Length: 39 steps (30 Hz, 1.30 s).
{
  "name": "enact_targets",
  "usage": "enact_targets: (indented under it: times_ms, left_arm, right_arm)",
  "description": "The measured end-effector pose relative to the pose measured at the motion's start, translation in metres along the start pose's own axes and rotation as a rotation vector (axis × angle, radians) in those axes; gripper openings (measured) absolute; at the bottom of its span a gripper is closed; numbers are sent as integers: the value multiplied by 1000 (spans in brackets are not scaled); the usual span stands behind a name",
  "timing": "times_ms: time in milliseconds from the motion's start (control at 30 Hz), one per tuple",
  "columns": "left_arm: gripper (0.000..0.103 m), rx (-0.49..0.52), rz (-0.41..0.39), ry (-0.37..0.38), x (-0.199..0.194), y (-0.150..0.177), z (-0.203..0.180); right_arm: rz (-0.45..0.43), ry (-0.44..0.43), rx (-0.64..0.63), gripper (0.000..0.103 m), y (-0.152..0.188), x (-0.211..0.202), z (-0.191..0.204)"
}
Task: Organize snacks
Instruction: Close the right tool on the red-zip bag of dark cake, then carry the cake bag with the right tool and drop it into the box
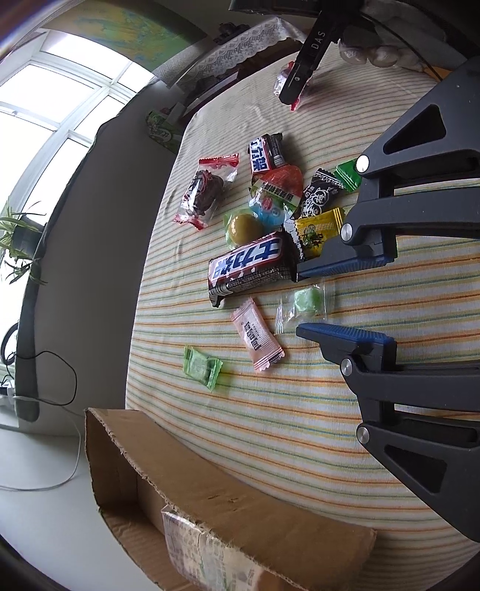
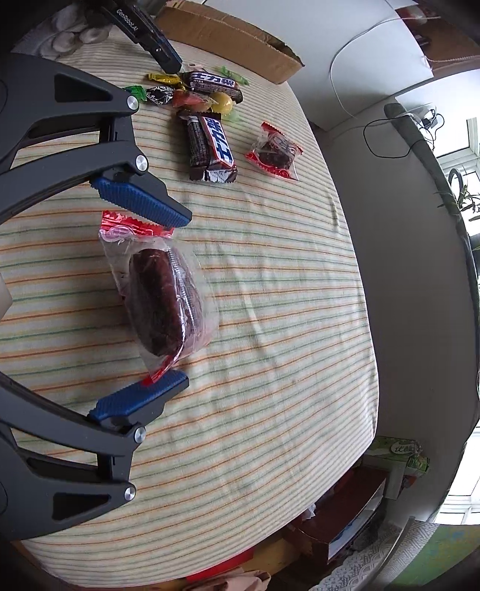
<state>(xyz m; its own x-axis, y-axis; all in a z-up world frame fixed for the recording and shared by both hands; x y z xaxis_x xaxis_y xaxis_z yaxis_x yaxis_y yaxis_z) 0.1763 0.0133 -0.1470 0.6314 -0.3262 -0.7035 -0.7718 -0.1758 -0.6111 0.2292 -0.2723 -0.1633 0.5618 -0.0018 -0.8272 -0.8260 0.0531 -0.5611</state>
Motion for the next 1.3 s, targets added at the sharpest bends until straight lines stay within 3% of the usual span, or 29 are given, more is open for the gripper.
enact_targets:
  times_ms: [67,233,567,833,1300]
  left_arm:
    - [23,-5,-1,9,-1,0,1]
    - [23,-18,-4,26,-2,0,4]
    - [23,-22,-11,28,-10,3,5]
    - [23,-59,-68,34,-38,3,14]
    - [23,-111,-202,38,-93,-11,38]
  right_arm:
    - [-6,10,-7,78,0,-1,0]
    - [-36,28,-23,57,0,-5,-3]
    - [-49,-8,7,55,1,-12,-9]
    - [-93,-47,-17,55,-2,-39,5]
    - [-184,-175,-173,55,-30,-84,95]
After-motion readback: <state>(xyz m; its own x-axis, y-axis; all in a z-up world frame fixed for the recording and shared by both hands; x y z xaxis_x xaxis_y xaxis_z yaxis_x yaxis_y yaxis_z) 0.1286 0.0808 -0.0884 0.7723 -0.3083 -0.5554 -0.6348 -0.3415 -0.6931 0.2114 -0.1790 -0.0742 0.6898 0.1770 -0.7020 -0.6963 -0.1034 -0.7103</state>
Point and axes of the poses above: each gripper's, at about its wrist camera, not at the fingertips, and x roughly the way its jaws point, z to its left, y to its underside, the point moved 3 cm from there along x, roughly the way its jaws point, and after that the axes turned 8 degrees about y, right-handed, at the moved point
